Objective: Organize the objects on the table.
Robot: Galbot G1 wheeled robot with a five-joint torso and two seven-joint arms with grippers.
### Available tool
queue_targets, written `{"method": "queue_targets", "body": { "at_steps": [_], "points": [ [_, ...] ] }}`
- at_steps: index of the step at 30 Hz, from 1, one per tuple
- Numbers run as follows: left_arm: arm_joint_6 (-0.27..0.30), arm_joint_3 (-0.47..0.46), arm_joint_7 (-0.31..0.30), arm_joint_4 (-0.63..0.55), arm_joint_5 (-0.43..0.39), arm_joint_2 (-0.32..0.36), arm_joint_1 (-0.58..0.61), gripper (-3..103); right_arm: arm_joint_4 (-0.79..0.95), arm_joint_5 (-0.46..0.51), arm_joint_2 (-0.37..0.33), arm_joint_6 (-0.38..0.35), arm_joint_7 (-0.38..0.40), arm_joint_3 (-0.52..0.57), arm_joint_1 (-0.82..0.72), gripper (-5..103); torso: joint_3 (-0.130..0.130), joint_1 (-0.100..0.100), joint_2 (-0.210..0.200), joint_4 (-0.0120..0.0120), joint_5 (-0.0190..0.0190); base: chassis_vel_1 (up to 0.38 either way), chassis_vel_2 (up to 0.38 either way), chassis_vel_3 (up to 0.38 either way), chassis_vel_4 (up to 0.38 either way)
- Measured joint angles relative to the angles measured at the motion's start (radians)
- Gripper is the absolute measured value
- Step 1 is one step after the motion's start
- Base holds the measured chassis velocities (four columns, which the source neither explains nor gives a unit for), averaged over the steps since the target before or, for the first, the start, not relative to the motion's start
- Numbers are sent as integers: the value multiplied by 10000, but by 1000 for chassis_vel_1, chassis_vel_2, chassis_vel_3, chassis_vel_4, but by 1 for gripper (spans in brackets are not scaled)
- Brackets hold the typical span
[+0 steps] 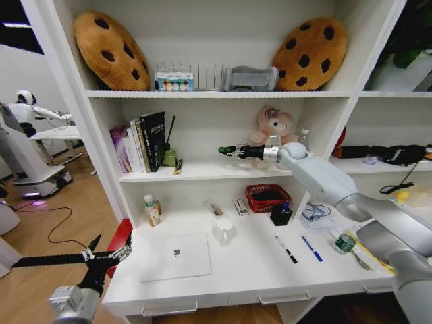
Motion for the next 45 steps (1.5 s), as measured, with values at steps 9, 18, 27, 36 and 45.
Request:
{"method": "queue_targets", "body": {
  "at_steps": [9, 18, 27, 36, 45],
  "points": [
    [-1, 0, 0, -1, 0, 0, 0, 100, -688, -659, 568, 218, 8, -140, -154, 35, 0, 0, 0, 3, 0, 0, 0, 0, 0],
    [-1, 0, 0, -1, 0, 1, 0, 100, -1206, -901, 841, 725, 35, -147, -194, 36, -1, -1, 1, 3, -1, 0, 0, 0, 0],
    [-2, 0, 0, -2, 0, 0, 0, 100, -1026, -480, 699, 1024, 377, -49, -287, 68, 0, 0, 1, 3, 0, 0, 0, 0, 0],
    [-3, 0, 0, -3, 0, 1, 0, 100, 2469, 256, -502, 959, 4245, 1253, -1163, 95, 0, 1, 0, 5, 1, 0, 0, 0, 0],
    [-3, 0, 5, -4, 0, 0, -1, 100, 9604, 1520, -4918, -1146, 11272, 4764, -5089, 100, -3, -2, 3, -9, 1, 0, 0, 0, 0]
  ]
}}
